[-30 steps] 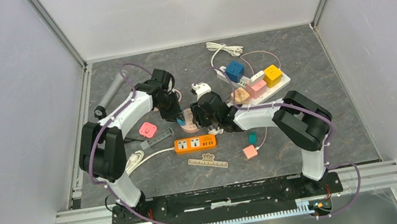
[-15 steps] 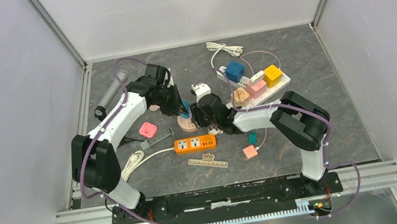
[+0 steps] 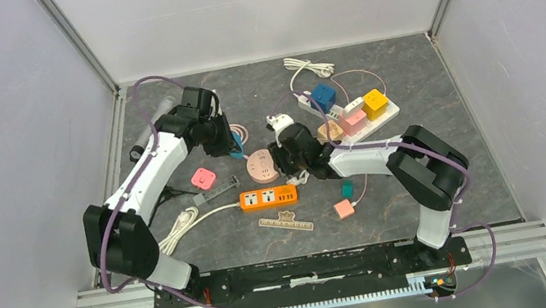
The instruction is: Pull the plug off the socket
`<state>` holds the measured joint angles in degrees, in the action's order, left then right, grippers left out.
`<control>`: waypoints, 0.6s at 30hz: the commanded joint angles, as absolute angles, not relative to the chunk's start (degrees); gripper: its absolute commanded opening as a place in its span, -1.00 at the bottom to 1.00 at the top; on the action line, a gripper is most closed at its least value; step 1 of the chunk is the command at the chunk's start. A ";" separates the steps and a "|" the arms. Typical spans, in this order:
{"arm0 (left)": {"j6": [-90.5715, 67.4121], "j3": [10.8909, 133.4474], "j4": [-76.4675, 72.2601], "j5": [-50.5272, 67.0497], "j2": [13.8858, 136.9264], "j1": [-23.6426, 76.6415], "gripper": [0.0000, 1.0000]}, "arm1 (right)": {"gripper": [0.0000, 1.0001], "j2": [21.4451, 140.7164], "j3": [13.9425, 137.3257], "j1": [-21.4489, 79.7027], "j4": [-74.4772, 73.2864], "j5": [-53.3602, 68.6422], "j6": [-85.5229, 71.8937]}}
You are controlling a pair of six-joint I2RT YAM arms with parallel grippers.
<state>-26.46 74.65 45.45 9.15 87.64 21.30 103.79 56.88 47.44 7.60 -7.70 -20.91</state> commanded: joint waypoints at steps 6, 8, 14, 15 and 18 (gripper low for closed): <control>-23.99 72.86 45.19 10.29 83.55 21.17 -0.96 | 0.15 91.69 57.49 45.88 -2.25 -2.29 -16.07; -24.57 71.99 43.83 10.74 83.75 21.18 -0.95 | 0.19 88.29 55.27 45.90 -2.23 -2.37 -16.95; -27.29 75.07 39.63 14.78 88.68 21.13 -0.91 | 0.23 76.66 44.79 45.80 -1.90 -4.85 -21.49; -27.56 76.06 38.59 15.81 90.11 21.14 -0.90 | 0.24 75.27 43.61 45.74 -2.64 -5.77 -22.03; -28.93 80.45 36.91 17.28 95.16 21.38 -0.86 | 0.25 71.87 40.88 45.38 -5.41 -8.40 -23.44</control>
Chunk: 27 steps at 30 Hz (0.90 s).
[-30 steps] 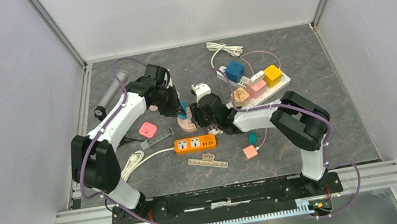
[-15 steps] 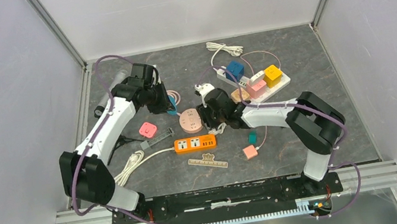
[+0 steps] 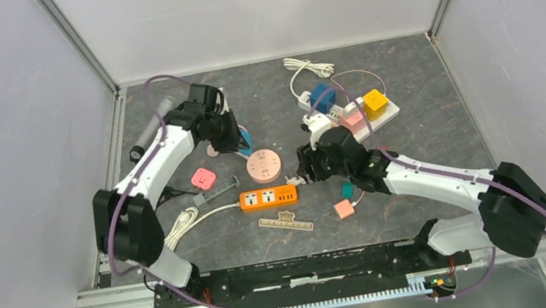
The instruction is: Pull the plug off the socket
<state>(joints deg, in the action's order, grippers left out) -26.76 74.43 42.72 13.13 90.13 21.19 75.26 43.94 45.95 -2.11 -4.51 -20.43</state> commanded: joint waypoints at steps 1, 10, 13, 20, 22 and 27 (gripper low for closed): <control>-29.15 81.95 36.07 17.98 96.69 21.50 -0.84 | 0.25 71.10 40.29 45.14 -6.39 -9.42 -23.76; -32.06 89.57 27.26 25.77 111.48 22.45 -0.62 | 0.26 66.34 38.89 41.07 -9.13 -15.26 -24.29; -32.21 90.66 26.35 26.26 115.90 22.50 -0.50 | 0.27 64.22 40.89 39.31 -10.82 -18.54 -23.30; -33.55 90.17 25.33 20.97 120.79 22.47 -0.25 | 0.33 59.78 44.67 35.01 -13.33 -22.65 -20.81; -32.49 90.86 27.79 17.69 120.79 22.50 -0.13 | 0.34 59.62 45.68 33.86 -14.42 -22.80 -20.09; -29.73 91.12 31.88 10.55 117.75 22.57 0.41 | 0.36 60.63 47.37 30.29 -15.90 -23.20 -19.57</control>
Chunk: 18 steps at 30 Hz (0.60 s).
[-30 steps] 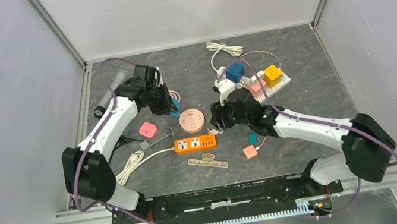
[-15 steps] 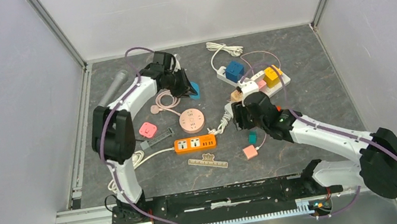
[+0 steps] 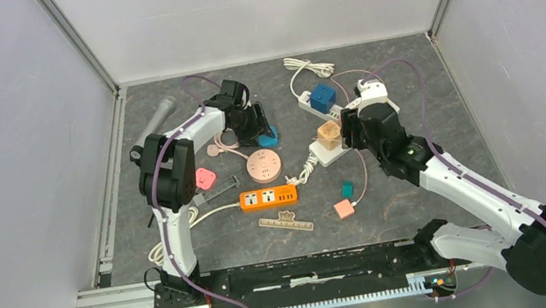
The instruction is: Pull the plug off the socket
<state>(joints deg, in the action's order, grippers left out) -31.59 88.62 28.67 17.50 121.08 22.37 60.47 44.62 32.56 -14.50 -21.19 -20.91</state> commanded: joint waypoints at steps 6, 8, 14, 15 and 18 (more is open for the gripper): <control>-28.51 91.15 33.11 10.96 111.24 22.61 0.64 | 0.40 63.70 49.90 22.65 -15.34 -19.76 -20.29; -28.26 91.07 33.13 11.87 108.28 22.81 0.66 | 0.41 65.36 50.76 18.89 -14.39 -18.08 -20.59; -27.42 86.77 33.13 10.73 97.89 23.01 0.76 | 0.41 72.19 52.89 5.75 -12.21 -10.75 -22.42; -27.40 85.78 33.13 9.96 96.08 23.00 0.80 | 0.41 73.20 52.99 3.83 -11.53 -9.45 -22.73; -27.94 81.82 33.11 7.24 90.86 22.96 0.96 | 0.40 77.41 53.57 -2.44 -8.48 -4.40 -23.31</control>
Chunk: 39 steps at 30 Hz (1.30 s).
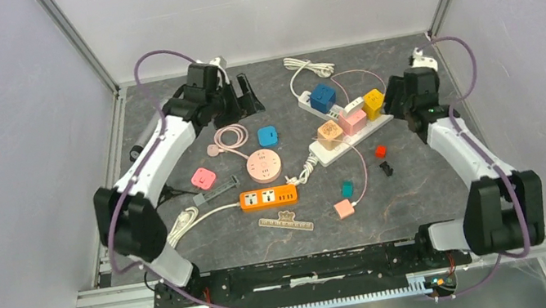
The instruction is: Pull the plug off the socket
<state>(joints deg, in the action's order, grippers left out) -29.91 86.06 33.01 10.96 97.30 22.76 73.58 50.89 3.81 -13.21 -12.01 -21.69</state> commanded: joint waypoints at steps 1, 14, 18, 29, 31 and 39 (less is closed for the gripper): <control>-28.28 80.46 33.04 6.62 89.25 22.90 0.99 | 0.40 79.68 54.47 -3.76 -8.38 -3.26 -23.38; -27.76 68.58 32.91 -6.09 76.66 22.36 1.00 | 0.41 103.29 72.81 -11.38 -7.93 13.44 -23.03; -28.86 66.93 30.88 -5.86 74.45 21.86 1.00 | 0.46 109.00 77.48 -11.49 -8.07 20.29 -20.56; -28.78 67.73 30.28 10.99 77.66 21.91 0.93 | 0.47 109.52 70.76 -11.36 -4.13 32.75 -17.06; -29.65 66.97 29.49 12.83 77.86 21.93 0.92 | 0.38 108.35 68.17 -11.26 -4.05 32.50 -18.09; -33.21 64.06 25.75 16.81 79.50 23.52 0.90 | 0.17 96.97 50.33 -6.25 -0.50 23.70 -28.11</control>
<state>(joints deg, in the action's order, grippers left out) -30.72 64.66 29.45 13.02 78.19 22.57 101.75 59.48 -9.82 2.48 28.14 -23.46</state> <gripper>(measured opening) 0.953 0.597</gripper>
